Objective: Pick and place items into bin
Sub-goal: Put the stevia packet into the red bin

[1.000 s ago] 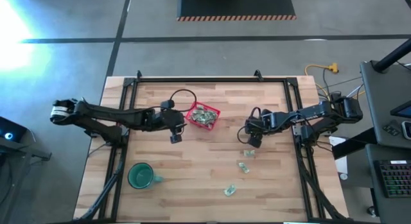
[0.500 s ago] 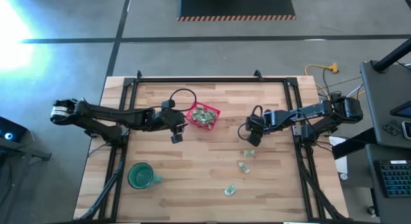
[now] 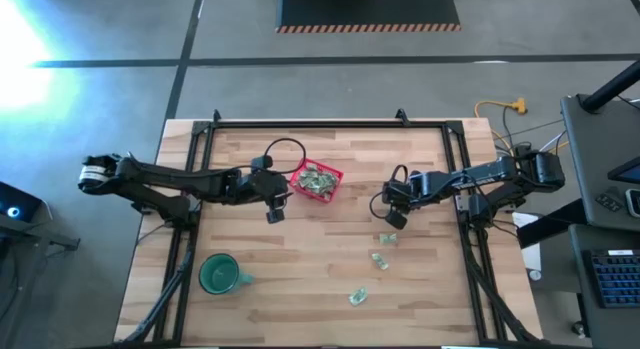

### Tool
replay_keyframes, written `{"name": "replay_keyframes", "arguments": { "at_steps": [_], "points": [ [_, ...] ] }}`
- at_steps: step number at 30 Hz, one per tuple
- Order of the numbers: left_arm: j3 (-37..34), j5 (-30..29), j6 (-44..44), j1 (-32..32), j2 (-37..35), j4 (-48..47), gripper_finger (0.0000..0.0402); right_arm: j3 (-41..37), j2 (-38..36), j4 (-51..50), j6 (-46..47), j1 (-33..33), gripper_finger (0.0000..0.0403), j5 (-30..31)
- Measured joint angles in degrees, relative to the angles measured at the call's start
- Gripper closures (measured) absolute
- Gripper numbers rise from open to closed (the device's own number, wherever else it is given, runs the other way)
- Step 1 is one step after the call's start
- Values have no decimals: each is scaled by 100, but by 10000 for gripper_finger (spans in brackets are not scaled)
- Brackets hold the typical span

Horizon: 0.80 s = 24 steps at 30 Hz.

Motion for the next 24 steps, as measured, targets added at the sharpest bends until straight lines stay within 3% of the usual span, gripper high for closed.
{"name": "replay_keyframes", "arguments": {
  "at_steps": [9,24],
  "points": [
    [0,0,2,1,9,0,261,178,20,869,-826,-7,392,-3],
    [0,0,21,6,9,-9,261,243,36,5595,-2560,-4,392,2]
  ]
}}
